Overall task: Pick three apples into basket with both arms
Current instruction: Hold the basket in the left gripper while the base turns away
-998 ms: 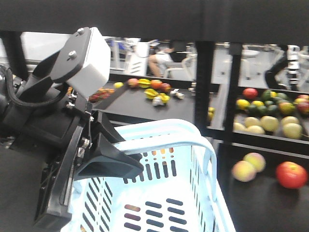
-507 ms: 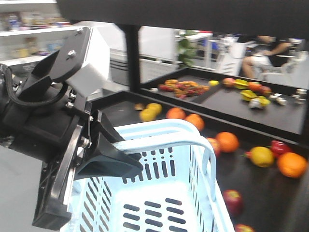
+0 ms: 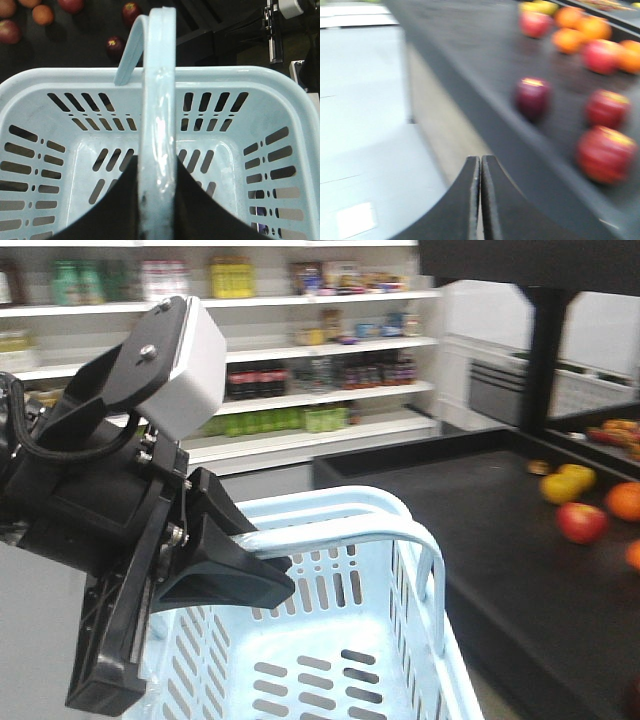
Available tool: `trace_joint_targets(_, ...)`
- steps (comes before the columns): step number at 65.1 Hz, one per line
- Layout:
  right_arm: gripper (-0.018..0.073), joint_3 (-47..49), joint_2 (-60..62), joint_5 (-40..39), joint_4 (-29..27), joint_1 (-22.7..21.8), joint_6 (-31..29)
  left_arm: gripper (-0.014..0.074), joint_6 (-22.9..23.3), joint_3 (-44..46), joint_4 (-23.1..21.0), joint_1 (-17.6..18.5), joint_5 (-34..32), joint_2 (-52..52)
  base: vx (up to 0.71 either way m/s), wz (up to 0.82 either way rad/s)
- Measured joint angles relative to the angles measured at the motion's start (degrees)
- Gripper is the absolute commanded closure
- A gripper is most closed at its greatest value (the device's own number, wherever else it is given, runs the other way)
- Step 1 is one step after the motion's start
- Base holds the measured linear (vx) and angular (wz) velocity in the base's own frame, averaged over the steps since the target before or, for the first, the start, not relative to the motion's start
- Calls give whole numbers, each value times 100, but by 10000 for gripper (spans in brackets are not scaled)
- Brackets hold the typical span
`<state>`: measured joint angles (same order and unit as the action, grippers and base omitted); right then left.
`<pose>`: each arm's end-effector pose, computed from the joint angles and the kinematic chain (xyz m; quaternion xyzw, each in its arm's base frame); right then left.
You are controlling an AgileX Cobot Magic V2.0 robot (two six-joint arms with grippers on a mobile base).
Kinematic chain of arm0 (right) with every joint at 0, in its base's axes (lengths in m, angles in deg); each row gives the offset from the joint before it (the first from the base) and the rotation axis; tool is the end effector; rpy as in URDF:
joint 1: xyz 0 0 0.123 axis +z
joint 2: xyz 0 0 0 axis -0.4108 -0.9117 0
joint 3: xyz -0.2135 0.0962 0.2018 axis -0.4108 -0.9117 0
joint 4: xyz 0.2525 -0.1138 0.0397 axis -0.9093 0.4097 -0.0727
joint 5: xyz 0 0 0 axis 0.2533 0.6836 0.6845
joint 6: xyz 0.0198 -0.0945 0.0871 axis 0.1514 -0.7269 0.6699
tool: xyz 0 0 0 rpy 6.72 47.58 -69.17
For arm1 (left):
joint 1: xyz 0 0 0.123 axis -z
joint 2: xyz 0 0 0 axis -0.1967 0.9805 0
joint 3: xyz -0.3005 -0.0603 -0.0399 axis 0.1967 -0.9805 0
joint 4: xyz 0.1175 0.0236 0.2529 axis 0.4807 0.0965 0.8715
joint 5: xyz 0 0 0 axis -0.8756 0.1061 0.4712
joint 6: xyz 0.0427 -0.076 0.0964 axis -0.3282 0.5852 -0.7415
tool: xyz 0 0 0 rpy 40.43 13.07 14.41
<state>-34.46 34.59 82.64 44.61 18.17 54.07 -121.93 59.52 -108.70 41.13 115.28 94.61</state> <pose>0.0930 -0.0110 0.1578 -0.0126 0.8053 -0.0771 0.5878 0.2298 -0.2134 0.4930 0.6289 0.6321 -0.2096 0.4013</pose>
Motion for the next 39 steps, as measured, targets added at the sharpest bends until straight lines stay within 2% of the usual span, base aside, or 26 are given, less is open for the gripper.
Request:
trace_joint_targets(18, 564, 0, 0, 0, 0, 0, 0, 604, 0, 0, 0, 0, 9, 0, -14, 69)
trace_joint_targets(39, 564, 0, 0, 0, 0, 0, 0, 604, 0, 0, 0, 0, 9, 0, -10, 39)
